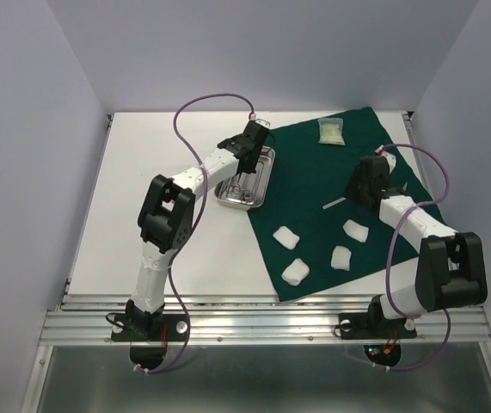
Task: Prepare the surgical pack
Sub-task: Place the medical item in the container, then adjust the medical item in the surgical kit.
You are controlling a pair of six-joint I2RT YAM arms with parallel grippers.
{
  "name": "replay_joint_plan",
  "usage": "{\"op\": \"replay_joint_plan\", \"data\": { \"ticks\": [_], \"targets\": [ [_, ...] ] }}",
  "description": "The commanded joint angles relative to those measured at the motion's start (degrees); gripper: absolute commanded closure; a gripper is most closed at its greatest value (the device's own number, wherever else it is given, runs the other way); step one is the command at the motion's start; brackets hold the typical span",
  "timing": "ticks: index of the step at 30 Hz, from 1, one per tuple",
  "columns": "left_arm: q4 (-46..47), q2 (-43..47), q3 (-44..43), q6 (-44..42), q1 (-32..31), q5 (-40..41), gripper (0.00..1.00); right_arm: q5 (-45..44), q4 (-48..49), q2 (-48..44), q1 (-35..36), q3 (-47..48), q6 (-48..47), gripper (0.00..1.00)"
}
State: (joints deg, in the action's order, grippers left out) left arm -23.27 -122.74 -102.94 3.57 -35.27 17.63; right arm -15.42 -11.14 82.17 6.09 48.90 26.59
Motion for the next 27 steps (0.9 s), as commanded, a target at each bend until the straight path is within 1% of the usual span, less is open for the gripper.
{"op": "replay_joint_plan", "data": {
  "ticks": [1,3,4,7,15,19,24,27],
  "targets": [
    [4.37,0.31,0.37,-0.94,0.29,-1.37,0.83,1.35,0.33,0.09,0.24,1.72,0.22,0.44],
    [3.32,-0.4,0.1,0.11,0.29,-0.67,0.69,1.53,0.33,0.44,0.24,1.89,0.48,0.44],
    [2.88,-0.48,-0.07,0.47,0.29,-0.58,0.6,1.53,0.41,1.06,0.24,1.98,0.57,0.43],
    [2.09,0.13,-0.25,0.73,0.29,0.47,0.55,1.71,0.33,1.85,0.24,2.33,1.1,0.42],
    [0.15,3.73,-1.48,1.08,0.29,0.74,0.55,2.41,1.64,4.31,0.24,2.86,2.68,0.42],
    [-0.11,6.72,-1.57,2.31,0.29,0.13,0.55,1.54,1.82,7.29,0.24,4.27,3.91,0.42],
    [0.06,10.75,-0.51,4.6,0.29,-2.59,0.55,1.62,1.82,11.34,0.24,6.63,7.33,0.43],
    [0.24,11.64,-0.16,6.0,0.2,-4.7,0.55,2.06,1.73,14.59,0.24,8.13,8.48,0.45]
  ]
}}
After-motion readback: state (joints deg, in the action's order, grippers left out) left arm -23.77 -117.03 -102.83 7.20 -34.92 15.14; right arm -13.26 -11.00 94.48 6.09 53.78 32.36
